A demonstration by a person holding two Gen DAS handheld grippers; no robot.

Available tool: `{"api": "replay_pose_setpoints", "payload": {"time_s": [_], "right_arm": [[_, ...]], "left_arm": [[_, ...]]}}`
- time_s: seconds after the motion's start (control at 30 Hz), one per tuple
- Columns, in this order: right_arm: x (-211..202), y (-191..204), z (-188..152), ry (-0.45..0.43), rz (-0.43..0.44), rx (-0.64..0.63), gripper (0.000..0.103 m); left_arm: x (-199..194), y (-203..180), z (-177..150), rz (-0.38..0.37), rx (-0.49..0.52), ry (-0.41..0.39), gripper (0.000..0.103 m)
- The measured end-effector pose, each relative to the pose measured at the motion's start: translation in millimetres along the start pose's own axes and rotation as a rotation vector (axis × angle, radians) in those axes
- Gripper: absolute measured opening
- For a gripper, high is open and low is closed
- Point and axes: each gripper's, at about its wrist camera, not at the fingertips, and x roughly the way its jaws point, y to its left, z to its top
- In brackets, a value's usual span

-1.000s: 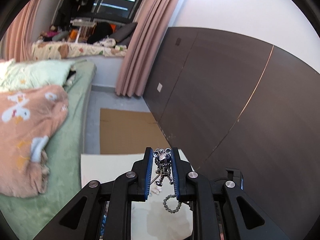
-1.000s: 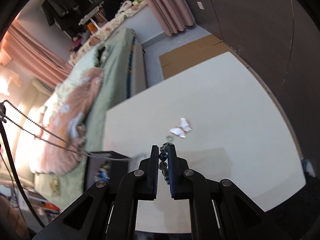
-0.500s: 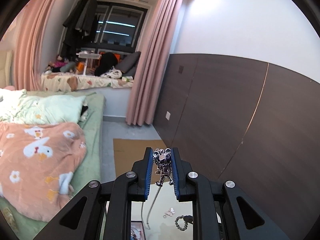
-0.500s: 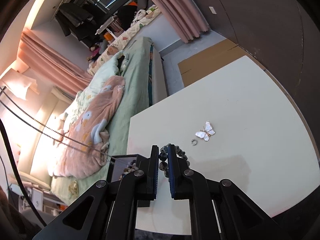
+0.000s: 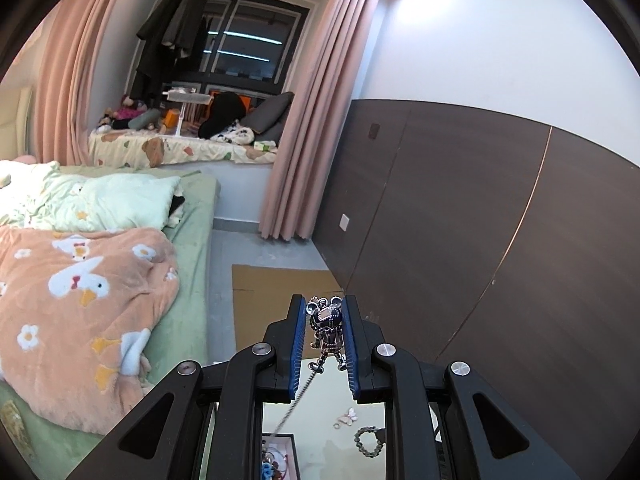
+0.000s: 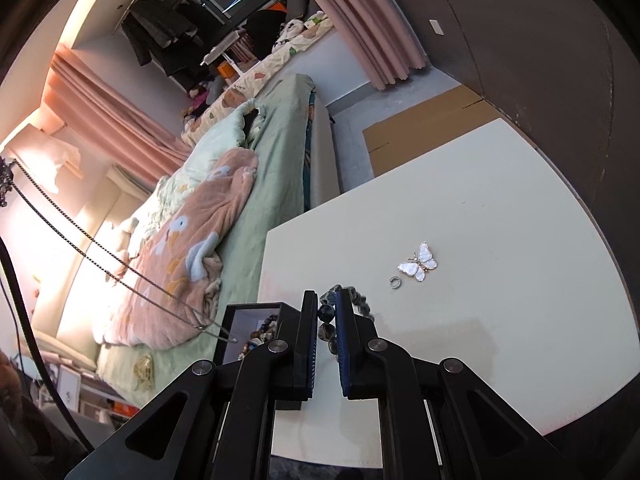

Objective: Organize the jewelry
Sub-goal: 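Carry the chain and bracelet over the black box and open both grippers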

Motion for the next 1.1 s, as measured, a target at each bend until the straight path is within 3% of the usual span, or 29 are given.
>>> {"api": "replay_pose_setpoints", "payload": {"time_s": [0.23, 0.43, 0.77, 1.1], "right_arm": [[2.0, 0.4, -1.3, 0.007, 0.004, -0.005, 0.010], [0.5, -0.9, -2.2, 0.006, 0.005, -0.005, 0.010], [0.1, 2.2, -3.1, 0.005, 0.010, -0.016, 0.010], [2.4, 12.8, -4.5, 0.008, 0.029, -0.040, 0.011]], "left_arm": [[13.4, -0.3, -8.3, -0.015, 0.000, 0.027, 0.019], [32.7, 10.1, -34.6, -0.005, -0.028, 0.073, 0.019], [76.3, 27.8, -89.6, -0.020, -0.098, 0.199, 0.019], [105.9, 52.2, -126.9, 0.016, -0.135, 0.303, 0.019]]}}
